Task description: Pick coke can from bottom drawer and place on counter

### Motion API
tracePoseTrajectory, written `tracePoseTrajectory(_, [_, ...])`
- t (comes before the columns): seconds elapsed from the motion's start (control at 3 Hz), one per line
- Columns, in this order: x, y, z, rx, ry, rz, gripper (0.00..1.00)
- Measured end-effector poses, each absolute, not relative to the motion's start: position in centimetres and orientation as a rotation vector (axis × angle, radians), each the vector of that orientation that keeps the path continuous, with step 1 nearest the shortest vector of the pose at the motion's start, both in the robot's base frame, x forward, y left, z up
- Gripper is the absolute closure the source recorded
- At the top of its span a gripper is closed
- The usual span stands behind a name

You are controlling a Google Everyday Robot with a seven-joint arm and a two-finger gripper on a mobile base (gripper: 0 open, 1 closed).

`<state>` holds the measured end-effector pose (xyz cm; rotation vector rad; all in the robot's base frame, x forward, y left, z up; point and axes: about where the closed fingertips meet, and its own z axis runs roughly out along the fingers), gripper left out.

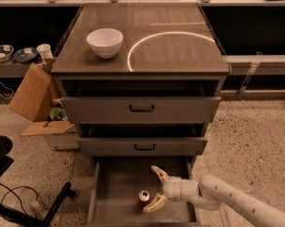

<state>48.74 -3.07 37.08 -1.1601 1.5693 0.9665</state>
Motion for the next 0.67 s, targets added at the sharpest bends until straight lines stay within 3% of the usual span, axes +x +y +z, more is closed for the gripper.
tracePoseTrajectory(0.67, [49.3,-2.9,31.0,-1.136,1.567,1.037,0.00])
